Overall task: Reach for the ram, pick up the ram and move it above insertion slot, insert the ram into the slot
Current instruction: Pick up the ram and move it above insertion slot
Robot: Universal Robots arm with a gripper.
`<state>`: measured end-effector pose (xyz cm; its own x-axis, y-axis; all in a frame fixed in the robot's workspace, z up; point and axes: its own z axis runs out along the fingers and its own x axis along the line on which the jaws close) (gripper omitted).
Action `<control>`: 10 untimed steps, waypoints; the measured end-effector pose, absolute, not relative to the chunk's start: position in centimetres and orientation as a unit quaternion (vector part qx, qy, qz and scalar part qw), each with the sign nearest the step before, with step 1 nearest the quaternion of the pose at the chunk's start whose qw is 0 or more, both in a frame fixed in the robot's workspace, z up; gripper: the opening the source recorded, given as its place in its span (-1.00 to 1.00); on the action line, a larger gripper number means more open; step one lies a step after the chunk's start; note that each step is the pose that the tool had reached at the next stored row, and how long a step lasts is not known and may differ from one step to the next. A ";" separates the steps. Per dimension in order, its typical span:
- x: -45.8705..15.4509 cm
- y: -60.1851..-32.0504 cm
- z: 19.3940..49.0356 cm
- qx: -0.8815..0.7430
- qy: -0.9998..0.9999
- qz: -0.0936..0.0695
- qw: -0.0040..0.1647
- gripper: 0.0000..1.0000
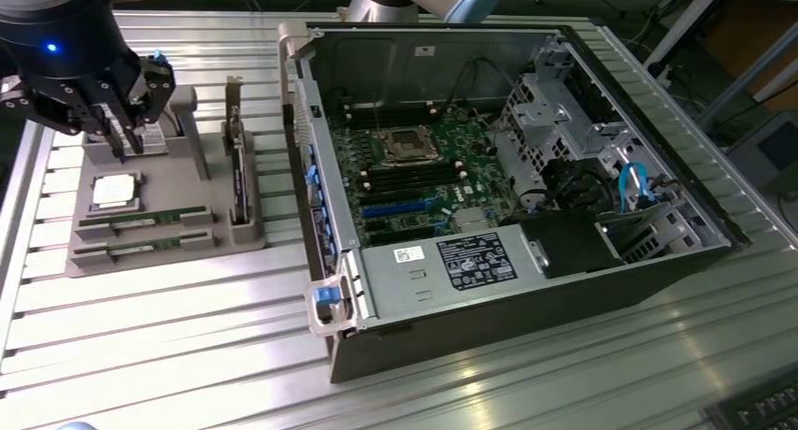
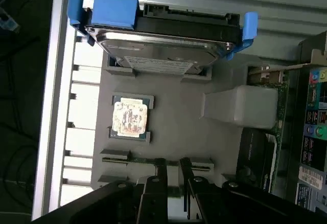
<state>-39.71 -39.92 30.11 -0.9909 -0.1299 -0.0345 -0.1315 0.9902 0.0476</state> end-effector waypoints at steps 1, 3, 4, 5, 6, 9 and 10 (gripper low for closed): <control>-39.7 -39.9 30.1 -0.088 0.996 0.025 0.015 -0.52; -39.7 -39.9 30.0 -0.115 0.993 0.025 0.014 -0.52; -39.7 -39.9 30.0 -0.128 0.991 0.025 0.014 -0.52; -39.7 -39.9 30.0 -0.139 0.990 0.026 0.014 -0.52; -39.7 -39.9 30.0 -0.150 0.988 0.026 0.014 -0.52; -39.7 -39.9 29.9 -0.185 0.982 0.026 0.013 -0.52; -39.7 -39.9 29.8 -0.206 0.978 0.026 0.012 -0.52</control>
<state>-39.72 -39.92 29.83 -0.9152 -0.4014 -0.0344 -0.4027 0.9141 0.0466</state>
